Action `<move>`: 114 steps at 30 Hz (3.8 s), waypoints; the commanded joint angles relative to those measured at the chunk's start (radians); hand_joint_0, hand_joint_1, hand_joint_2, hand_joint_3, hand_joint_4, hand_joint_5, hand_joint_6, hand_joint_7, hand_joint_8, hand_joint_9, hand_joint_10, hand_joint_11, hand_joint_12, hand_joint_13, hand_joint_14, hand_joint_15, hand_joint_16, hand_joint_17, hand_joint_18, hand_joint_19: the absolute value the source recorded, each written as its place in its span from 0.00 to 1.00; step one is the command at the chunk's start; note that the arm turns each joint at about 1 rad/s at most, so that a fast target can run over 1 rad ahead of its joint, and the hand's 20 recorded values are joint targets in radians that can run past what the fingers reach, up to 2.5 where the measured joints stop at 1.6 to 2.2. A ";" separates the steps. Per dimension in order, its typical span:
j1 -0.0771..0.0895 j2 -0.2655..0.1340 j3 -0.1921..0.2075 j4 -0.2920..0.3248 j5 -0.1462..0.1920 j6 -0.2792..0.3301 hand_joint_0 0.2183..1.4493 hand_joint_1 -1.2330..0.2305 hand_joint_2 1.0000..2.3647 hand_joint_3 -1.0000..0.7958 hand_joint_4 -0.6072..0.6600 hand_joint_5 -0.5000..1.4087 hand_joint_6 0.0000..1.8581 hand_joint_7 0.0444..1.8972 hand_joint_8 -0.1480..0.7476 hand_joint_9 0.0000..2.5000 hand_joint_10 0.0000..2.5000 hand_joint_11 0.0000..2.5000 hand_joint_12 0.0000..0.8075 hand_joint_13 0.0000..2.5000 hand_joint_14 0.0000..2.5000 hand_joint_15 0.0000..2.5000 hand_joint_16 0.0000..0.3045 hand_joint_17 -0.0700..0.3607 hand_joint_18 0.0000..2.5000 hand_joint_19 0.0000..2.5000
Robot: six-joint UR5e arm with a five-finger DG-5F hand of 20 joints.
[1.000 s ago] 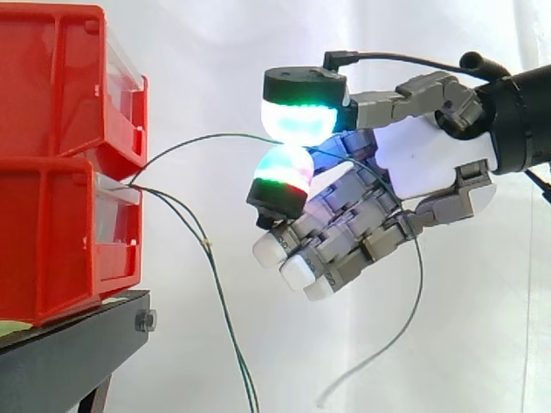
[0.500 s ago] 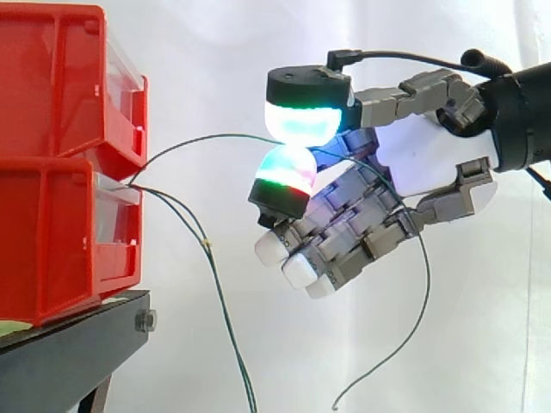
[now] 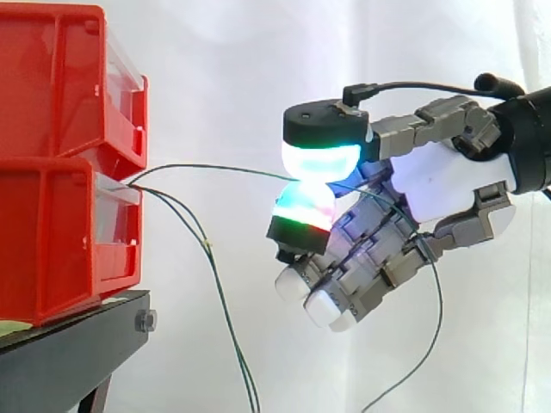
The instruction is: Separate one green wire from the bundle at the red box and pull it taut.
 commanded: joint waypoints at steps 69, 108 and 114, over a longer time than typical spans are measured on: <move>-0.012 0.130 -0.568 0.778 -0.018 0.084 0.33 0.31 0.01 0.59 0.55 0.17 0.46 0.66 0.55 0.32 0.00 0.11 0.53 0.27 0.00 0.09 0.17 0.44 0.22 0.14; -0.001 0.130 -0.568 0.771 -0.020 0.066 0.33 0.31 0.01 0.59 0.54 0.17 0.46 0.67 0.55 0.32 0.00 0.11 0.52 0.27 0.00 0.09 0.17 0.43 0.22 0.14; -0.001 0.130 -0.568 0.771 -0.020 0.066 0.33 0.31 0.01 0.59 0.54 0.17 0.45 0.67 0.55 0.32 0.00 0.11 0.52 0.27 0.00 0.09 0.17 0.43 0.22 0.14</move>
